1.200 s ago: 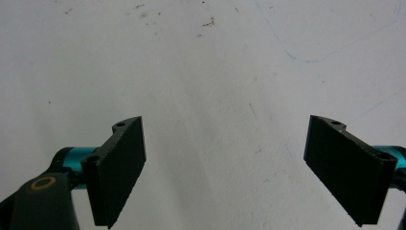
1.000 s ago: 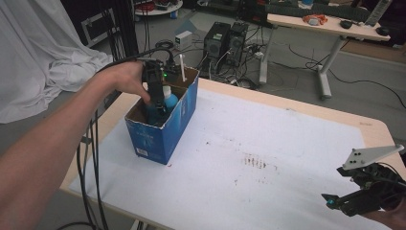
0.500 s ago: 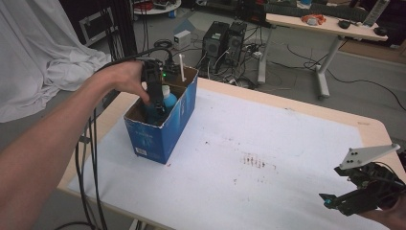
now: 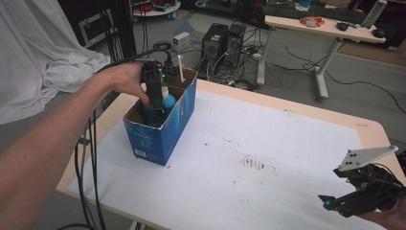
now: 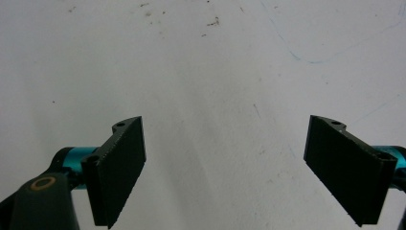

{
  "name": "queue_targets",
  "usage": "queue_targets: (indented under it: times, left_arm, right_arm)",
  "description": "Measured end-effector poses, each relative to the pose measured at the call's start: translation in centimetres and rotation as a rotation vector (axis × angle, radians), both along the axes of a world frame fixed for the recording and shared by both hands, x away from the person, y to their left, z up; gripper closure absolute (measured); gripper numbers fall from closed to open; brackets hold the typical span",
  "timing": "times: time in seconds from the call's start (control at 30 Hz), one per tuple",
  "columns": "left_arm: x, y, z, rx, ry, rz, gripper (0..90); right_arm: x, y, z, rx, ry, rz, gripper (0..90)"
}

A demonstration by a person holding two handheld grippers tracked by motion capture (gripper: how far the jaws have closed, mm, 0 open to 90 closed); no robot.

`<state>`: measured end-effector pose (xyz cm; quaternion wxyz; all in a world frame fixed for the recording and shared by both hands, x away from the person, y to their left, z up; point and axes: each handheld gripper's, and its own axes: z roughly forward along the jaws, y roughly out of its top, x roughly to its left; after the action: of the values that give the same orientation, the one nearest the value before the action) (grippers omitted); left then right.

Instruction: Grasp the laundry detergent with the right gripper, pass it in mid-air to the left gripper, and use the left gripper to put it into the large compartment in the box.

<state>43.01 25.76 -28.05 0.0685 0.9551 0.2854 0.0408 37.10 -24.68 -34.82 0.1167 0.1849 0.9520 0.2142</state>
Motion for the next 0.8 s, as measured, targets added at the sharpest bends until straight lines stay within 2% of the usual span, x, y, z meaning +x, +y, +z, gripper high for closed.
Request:
queue_targets:
  times: [0.37,0.8]
  left_arm:
    - [-0.2,0.4,0.7,0.016,-0.022,0.021,28.3]
    - [-0.6,0.2,3.4,0.032,-0.078,0.029,26.8]
  right_arm:
    - [-0.1,-0.1,0.0,-0.001,-0.002,-0.004,13.5]
    - [-0.2,-0.1,0.3,-0.006,-0.008,-0.001,13.5]
